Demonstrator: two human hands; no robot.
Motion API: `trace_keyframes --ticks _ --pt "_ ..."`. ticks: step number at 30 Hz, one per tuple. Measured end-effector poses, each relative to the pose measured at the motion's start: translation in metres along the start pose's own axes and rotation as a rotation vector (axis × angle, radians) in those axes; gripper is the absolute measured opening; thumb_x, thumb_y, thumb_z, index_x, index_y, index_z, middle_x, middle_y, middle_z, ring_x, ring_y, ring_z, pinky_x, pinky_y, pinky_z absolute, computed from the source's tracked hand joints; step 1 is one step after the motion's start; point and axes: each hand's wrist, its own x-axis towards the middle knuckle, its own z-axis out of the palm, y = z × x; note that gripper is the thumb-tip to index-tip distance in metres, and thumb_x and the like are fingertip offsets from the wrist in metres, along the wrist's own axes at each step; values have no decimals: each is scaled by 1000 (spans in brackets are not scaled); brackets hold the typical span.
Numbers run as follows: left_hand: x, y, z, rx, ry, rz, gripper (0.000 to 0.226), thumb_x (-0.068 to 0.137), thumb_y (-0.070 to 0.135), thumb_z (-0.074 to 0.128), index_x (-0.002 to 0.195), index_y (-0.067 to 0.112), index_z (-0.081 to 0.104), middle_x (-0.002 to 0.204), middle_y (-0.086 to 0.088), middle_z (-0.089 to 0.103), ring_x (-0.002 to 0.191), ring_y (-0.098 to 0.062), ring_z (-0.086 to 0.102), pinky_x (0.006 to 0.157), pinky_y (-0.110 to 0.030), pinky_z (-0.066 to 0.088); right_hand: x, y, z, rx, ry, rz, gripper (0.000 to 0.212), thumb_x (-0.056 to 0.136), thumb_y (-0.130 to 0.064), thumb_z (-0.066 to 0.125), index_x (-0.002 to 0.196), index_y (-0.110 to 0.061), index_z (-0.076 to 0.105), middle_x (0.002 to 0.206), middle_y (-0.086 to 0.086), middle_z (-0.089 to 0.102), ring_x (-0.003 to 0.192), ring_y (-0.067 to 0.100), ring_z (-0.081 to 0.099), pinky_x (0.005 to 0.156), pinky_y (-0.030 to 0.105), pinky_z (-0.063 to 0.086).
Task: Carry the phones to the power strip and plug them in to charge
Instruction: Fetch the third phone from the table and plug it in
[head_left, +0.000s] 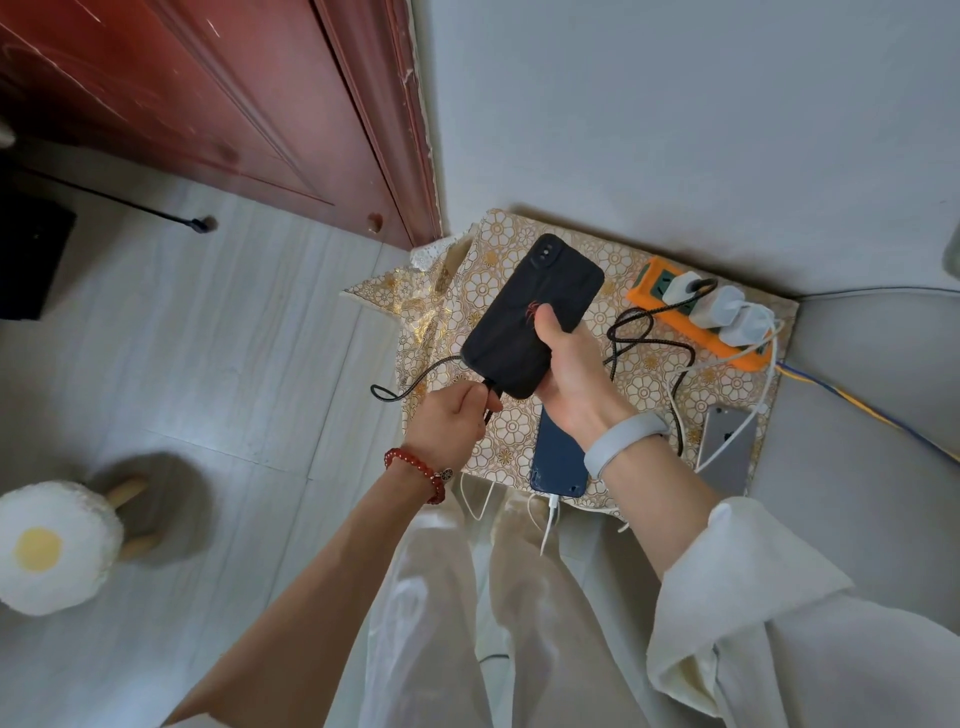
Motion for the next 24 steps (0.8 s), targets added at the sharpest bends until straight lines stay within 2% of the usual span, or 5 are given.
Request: trace_keyframes --ticks 7,10,14,19,24 --pt "-9 -30 3 106 -161 -38 29 95 15 35 76 17 57 56 1 57 49 -8 49 56 -26 45 -2 34 -14 -151 102 0 26 93 -23 47 119 -19 47 126 4 56 112 25 55 99 50 45" --pt "2 -50 -7 306 -334 -92 20 90 18 47 103 15 62 94 0 66 87 -11 59 82 -26 46 -8 54 -35 -275 225 -18 14 94 -22 45 108 -22 46 115 2 57 112 26 54 101 47 42" --pt "21 -80 -12 593 -171 -38 38 88 14 48 126 16 48 132 -7 47 117 -22 47 99 -32 39 -19 84 -67 -469 270 -15 22 94 -17 43 113 -7 42 113 10 54 111 30 52 96 46 44" --pt "53 -82 -11 956 24 200 64 84 9 46 140 27 21 151 -4 17 135 -29 19 102 -46 37 -14 110 -65 -604 112 68 6 92 -15 46 90 -18 51 75 -1 55 56 7 50 44 12 40" --pt "102 -68 -13 763 21 128 61 92 16 42 143 24 10 152 -9 19 139 -28 18 109 -52 29 13 119 -44 -610 229 15 8 91 -14 49 84 -14 45 68 -4 45 58 8 43 47 16 35"
